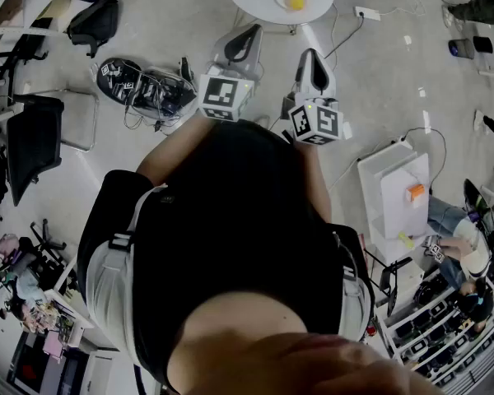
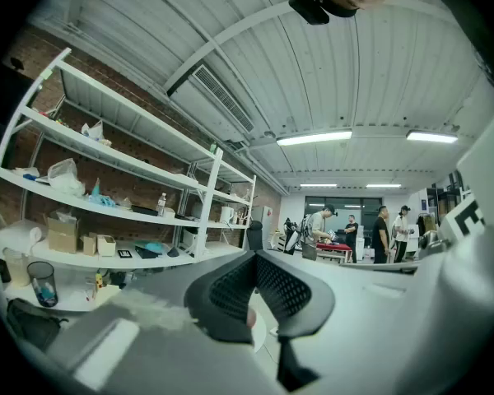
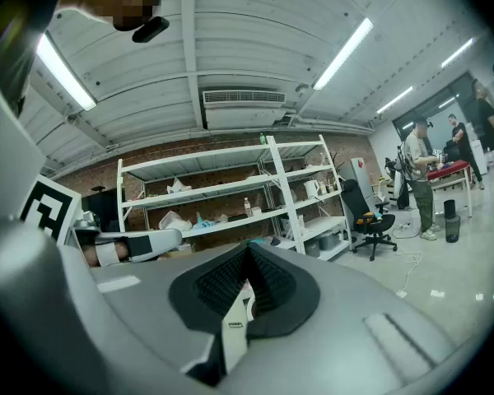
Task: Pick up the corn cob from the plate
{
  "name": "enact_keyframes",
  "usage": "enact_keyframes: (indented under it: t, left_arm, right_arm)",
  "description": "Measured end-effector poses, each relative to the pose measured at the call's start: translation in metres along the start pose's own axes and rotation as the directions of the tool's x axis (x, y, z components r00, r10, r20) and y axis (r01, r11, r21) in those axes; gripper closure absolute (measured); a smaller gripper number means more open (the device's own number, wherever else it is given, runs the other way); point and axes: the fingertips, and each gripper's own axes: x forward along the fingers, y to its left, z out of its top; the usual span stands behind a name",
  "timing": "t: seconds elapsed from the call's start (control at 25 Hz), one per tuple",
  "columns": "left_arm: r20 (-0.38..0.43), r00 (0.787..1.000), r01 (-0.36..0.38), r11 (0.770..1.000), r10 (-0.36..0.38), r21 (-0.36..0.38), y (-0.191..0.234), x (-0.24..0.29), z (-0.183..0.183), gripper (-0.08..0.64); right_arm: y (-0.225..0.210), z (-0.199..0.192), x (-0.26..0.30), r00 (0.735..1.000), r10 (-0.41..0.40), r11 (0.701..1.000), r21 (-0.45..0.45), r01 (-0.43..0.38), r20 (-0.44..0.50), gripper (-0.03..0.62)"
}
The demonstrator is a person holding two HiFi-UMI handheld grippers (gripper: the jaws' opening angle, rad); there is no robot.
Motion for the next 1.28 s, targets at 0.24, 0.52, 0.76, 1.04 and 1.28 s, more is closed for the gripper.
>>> enact_keyframes:
  t: [0.24, 0.52, 0.76, 1.04, 1.28]
  left_arm:
    - [-0.002, 1.000, 0.003, 1.000, -0.003, -0.004, -0.001, 0.000, -0.001, 0.554]
    - [-0.008, 1.000, 0.003, 1.000, -0.003, -0.013, 0.001, -0.001, -0.003, 0.554]
    - [-0.012, 1.000, 0.005, 1.000, -0.005, -0.013, 0.006, -0.003, -0.006, 0.554]
    - [-0.012, 1.000, 0.002, 1.000, -0.002, -0.017, 0.025, 0.001, -0.005, 0.554]
    - [-0.011, 1.000, 0.026, 1.000, -0.026, -0.008, 0.050, 0.008, -0.003, 0.554]
  right_arm:
    - [0.001, -0.001, 0.000, 1.000, 0.004, 1.000, -0.005, -0.004, -0.003, 0.586]
    - [0.004, 0.000, 0.002, 1.000, 0.007, 1.000, -0.013, -0.007, -0.006, 0.586]
    - [0.009, 0.001, 0.004, 1.000, 0.006, 1.000, -0.011, -0.006, 0.008, 0.584]
    - [0.009, 0.002, 0.017, 1.000, -0.016, 1.000, -0.011, 0.016, 0.014, 0.584]
    - [0.016, 0.001, 0.034, 0.998, -0.049, 0.999, -0.015, 0.050, 0.024, 0.584]
